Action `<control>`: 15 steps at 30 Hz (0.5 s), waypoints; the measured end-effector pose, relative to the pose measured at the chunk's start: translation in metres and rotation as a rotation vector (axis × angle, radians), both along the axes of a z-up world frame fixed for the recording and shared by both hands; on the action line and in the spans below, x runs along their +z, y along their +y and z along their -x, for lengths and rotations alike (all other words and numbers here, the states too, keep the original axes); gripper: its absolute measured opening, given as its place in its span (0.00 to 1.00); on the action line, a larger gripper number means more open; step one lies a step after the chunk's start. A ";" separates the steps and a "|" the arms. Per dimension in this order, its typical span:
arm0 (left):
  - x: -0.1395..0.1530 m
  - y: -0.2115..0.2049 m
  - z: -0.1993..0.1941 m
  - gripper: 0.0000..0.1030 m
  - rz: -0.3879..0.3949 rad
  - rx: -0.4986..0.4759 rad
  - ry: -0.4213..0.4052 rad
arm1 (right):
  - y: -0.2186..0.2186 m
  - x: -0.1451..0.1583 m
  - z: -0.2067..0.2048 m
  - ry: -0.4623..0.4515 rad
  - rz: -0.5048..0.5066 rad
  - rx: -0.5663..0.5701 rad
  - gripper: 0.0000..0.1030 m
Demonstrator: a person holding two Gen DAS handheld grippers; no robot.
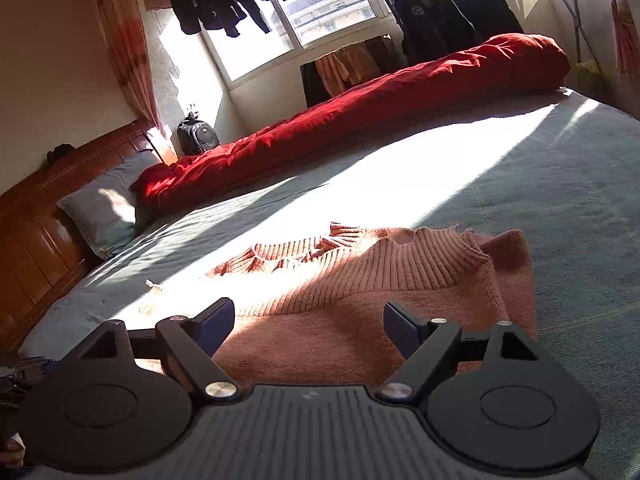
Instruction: Fold clothes
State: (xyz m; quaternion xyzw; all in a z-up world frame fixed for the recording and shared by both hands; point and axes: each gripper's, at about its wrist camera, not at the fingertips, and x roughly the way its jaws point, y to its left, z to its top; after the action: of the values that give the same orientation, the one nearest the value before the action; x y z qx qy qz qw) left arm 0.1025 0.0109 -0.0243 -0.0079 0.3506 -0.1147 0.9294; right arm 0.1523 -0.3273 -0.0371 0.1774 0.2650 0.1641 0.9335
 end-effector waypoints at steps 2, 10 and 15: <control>-0.001 -0.001 -0.003 0.85 0.003 -0.004 0.007 | 0.004 -0.010 -0.017 0.045 -0.006 -0.002 0.83; -0.008 0.000 -0.019 0.85 0.005 0.002 0.025 | -0.032 -0.026 -0.029 0.100 -0.104 -0.053 0.78; -0.012 -0.005 -0.029 0.85 0.013 -0.023 0.031 | -0.049 -0.018 -0.026 0.089 -0.226 -0.088 0.89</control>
State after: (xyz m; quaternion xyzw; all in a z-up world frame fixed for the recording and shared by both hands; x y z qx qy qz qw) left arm 0.1314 0.0060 -0.0363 -0.0118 0.3641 -0.1276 0.9225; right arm 0.1788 -0.3767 -0.0547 0.3000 0.2778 0.1436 0.9012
